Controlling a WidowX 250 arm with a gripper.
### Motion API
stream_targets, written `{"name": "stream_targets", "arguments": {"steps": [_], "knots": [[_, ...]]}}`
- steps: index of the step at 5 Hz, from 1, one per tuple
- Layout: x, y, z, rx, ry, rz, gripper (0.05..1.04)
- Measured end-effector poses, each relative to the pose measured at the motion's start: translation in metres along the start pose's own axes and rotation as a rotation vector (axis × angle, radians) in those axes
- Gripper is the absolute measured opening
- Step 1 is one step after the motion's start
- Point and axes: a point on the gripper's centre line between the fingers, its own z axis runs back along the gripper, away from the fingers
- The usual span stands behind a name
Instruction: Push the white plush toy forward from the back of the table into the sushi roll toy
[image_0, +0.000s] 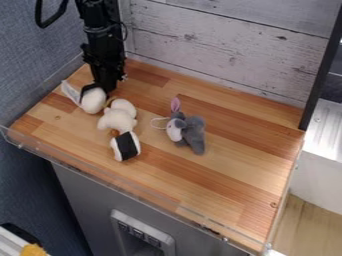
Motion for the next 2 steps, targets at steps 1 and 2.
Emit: {"name": "stream_targets", "arguments": {"steps": [1,2], "knots": [[0.0030,-0.0011,0.0014,0.005,-0.004,-0.007,0.062],[0.0055,-0.0019,0.0018,0.009,-0.006,0.000,0.062]]}}
